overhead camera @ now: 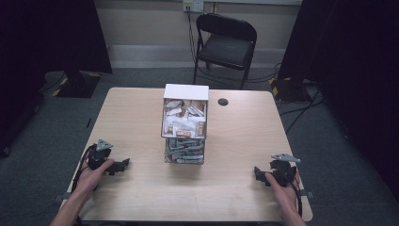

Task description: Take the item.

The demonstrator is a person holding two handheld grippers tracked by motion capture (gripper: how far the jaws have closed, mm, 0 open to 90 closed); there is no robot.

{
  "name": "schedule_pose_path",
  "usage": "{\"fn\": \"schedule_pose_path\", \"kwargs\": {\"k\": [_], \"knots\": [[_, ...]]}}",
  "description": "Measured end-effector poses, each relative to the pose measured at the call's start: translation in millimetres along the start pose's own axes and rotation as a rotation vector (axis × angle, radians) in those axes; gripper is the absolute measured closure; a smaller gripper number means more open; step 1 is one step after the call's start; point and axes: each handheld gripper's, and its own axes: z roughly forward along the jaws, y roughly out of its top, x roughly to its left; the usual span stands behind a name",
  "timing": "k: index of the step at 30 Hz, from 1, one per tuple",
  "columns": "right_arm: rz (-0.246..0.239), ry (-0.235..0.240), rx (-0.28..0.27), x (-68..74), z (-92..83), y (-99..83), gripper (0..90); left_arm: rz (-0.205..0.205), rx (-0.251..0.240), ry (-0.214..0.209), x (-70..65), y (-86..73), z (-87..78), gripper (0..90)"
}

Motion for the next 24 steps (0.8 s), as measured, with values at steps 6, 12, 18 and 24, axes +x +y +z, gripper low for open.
{"fn": "schedule_pose_path", "kwargs": {"k": [6, 12, 18, 24], "knots": [[0.009, 0.0, 0.001, 0.7, -0.7, 0.0, 0.4, -0.001, 0.0, -0.001, 0.0, 0.0, 0.0, 0.0], [0.005, 0.009, 0.002, 1.3, -3.4, 1.0, 8.8, -0.001, 0.0, 0.0, -0.1, 0.0, 0.1, 0.0], [0.035, 0.054, -0.005, 0.1, -6.2, 3.6, 14.6, -0.001, 0.0, 0.0, 0.0, 0.0, 0.0, 0.0], [0.027, 0.094, -0.031, 4.2, -9.2, 5.1, 17.5, -0.001, 0.0, -0.001, -0.1, 0.0, 0.0, 0.0]]}}
